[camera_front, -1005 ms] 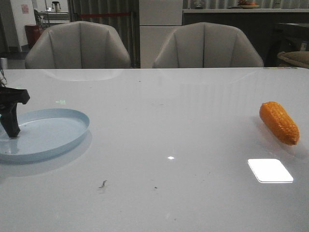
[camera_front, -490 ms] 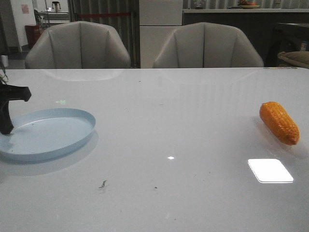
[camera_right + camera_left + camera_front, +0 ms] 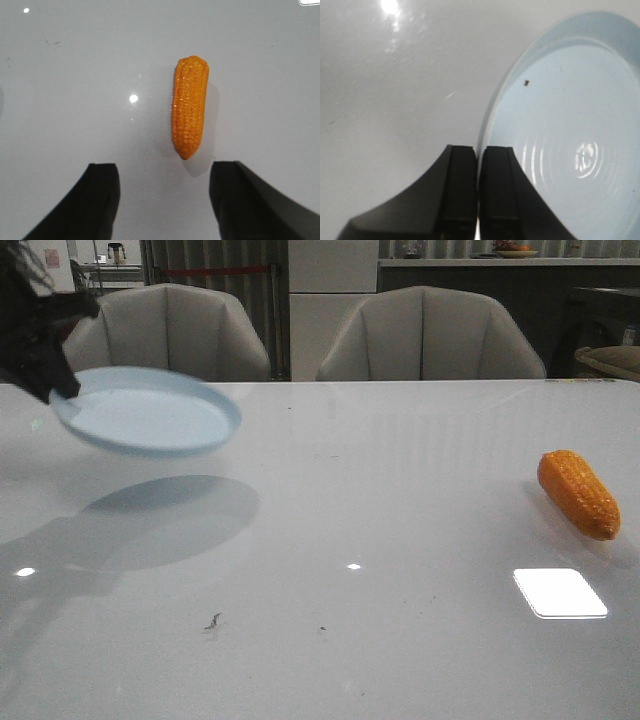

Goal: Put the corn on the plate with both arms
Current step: 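Lift the plate with the left gripper and carry it toward the table center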

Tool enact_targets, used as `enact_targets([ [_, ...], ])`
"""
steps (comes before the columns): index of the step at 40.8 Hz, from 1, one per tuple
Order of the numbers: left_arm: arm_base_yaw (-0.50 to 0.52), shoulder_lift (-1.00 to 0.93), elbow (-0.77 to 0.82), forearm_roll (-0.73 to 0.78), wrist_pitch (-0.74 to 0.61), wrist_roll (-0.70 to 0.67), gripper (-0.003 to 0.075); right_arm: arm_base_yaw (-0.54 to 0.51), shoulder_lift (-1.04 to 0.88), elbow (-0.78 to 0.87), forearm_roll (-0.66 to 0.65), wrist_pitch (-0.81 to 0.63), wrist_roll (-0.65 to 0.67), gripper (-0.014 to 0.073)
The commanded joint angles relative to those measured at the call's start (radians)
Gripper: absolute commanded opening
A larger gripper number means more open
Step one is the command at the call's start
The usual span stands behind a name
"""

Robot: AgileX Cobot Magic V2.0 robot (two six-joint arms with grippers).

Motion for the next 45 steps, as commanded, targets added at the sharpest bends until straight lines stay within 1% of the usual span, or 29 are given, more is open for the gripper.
enact_targets([
  [1,-0.033,-0.055,-0.082,-0.112,-0.012,-0.001,0.0102,-0.005,-0.011,-0.033,0.006,-0.062,-0.001,0.0507],
  [13,-0.196,-0.041,-0.104,-0.122,-0.019,-0.001,0.0102,-0.005,-0.011,-0.033,0.006,-0.062,-0.001,0.0507],
  [19,-0.262,-0.002,-0.104,-0.122,-0.033,-0.001,0.0102,-0.005,-0.011,-0.033,0.006,-0.06,-0.001,0.0507],
  [25,-0.314,0.046,-0.104,-0.119,-0.008,-0.001,0.0102,-0.005,-0.011,-0.033,0.006,-0.052,-0.001,0.0507],
  [33,-0.334,0.108,-0.104,-0.118,-0.014,-0.001,0.0102,-0.005,-0.011,-0.033,0.006,-0.048,-0.001,0.0507],
  [41,-0.334,0.156,-0.104,-0.117,0.014,-0.001,0.0112,-0.005,-0.011,-0.033,0.006,-0.048,-0.001,0.0507],
  [44,-0.334,0.166,-0.104,-0.117,0.019,-0.001,0.0141,-0.005,-0.011,-0.033,0.006,-0.048,-0.001,0.0507],
  [45,-0.334,0.168,-0.104,-0.115,0.019,-0.001,0.0167,-0.005,-0.011,-0.033,0.006,-0.048,-0.001,0.0507],
])
